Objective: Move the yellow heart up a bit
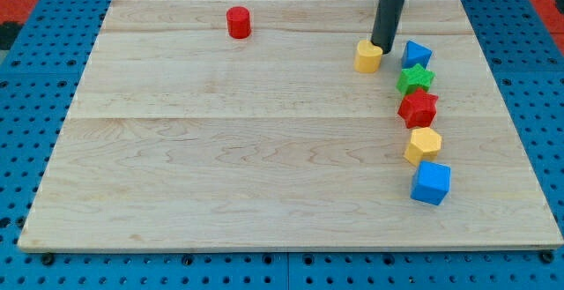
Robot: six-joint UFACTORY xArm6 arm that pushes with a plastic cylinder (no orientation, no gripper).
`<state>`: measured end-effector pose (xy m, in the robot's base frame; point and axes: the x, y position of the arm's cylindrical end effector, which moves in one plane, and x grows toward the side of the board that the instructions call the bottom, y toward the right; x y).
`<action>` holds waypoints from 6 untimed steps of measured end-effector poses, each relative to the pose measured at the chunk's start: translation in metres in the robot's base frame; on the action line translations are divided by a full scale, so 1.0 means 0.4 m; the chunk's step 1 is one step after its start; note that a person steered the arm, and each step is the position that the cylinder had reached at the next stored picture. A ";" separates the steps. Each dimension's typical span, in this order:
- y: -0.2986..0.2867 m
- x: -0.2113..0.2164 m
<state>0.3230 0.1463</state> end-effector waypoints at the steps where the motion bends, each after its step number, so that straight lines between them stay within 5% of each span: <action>1: -0.077 0.076; 3: -0.338 0.119; 4: -0.272 0.224; 6: -0.518 0.166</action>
